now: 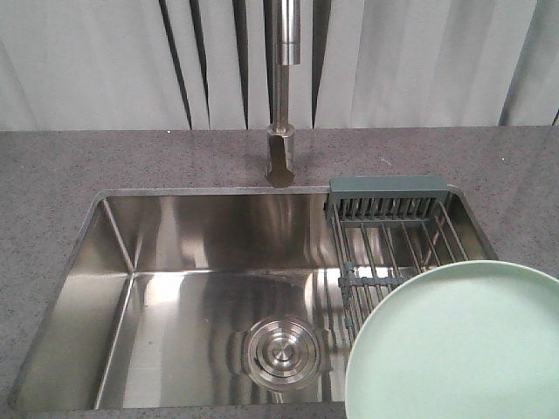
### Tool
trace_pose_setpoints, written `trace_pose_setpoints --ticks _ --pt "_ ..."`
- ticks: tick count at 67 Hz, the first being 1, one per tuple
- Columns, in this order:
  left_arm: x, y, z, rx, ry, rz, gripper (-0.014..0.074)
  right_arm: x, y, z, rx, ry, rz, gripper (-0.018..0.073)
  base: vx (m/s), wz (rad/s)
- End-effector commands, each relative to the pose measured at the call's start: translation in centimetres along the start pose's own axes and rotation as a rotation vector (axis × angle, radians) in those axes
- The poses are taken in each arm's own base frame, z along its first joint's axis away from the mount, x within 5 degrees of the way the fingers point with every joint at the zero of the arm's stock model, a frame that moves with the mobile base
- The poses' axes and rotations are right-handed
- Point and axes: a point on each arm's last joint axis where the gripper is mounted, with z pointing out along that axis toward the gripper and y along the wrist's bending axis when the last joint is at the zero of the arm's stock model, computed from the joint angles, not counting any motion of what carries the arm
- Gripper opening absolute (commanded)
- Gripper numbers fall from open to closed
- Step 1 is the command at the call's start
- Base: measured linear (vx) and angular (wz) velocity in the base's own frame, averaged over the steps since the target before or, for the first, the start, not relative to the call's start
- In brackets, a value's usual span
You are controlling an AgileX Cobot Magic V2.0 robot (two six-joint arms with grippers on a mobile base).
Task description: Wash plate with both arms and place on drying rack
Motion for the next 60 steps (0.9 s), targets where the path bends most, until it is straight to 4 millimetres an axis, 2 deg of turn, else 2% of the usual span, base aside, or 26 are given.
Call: trace_pose_setpoints --ticks 1,60 --pt "-1.42 -0.05 -0.30 0.008 -0.107 -0.009 -0.0007 -1.27 0.07 -0.32 0.006 -0.085 0.005 -0.0001 0.02 0.00" --pt "-1.42 -0.05 -0.30 0.008 -0.107 -0.009 -0.0007 -1.27 0.07 -0.32 0.006 -0.085 0.005 -0.0001 0.01 0.00"
